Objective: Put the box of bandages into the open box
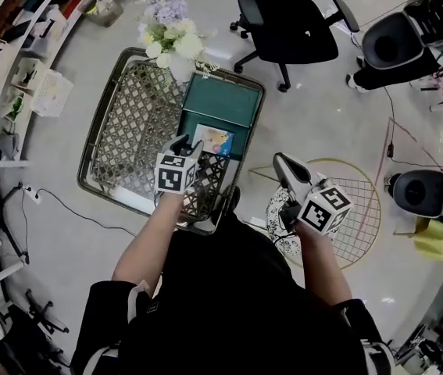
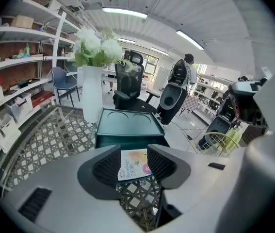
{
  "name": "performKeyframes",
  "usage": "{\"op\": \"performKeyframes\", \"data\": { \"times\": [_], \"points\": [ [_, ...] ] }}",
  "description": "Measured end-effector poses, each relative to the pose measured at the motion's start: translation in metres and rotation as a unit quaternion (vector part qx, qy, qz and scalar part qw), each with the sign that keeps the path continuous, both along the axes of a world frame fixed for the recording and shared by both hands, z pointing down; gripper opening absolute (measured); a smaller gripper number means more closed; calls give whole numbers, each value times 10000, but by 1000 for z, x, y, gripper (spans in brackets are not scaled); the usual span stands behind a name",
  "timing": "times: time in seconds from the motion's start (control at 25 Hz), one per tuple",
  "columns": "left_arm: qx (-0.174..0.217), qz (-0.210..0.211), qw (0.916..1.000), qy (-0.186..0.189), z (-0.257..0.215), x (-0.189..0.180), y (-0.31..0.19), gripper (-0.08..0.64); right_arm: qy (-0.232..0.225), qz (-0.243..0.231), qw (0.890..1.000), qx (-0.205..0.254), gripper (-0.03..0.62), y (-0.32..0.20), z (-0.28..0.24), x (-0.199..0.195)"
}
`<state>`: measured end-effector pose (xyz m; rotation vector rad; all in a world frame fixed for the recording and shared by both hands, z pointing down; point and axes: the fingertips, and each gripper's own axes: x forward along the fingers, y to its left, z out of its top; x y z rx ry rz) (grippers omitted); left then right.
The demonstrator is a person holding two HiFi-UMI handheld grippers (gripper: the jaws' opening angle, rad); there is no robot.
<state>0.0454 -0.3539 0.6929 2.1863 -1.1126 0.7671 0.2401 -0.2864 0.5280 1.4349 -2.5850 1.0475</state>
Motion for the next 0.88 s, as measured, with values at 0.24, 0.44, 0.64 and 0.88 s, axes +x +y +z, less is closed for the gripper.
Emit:
{"op": "performKeyframes", "data": {
  "times": [0.24, 0.44, 0.64, 0.88],
  "points": [
    [490, -83, 9983, 299, -47, -32, 3, 167, 75, -144, 9997, 200, 9, 12, -21, -43],
    [1141, 223, 9926, 344, -99, -47, 19, 166, 94, -145, 9984, 536, 9, 15, -43, -68],
    [1607, 290, 9848, 587, -151, -79, 40, 118, 138, -70, 9965, 820, 9, 23, -64, -91],
    [1957, 242, 9770, 815, -195, -126, 58, 98, 234, -70, 9943, 1034, 9, 31, -83, -121]
  ]
}}
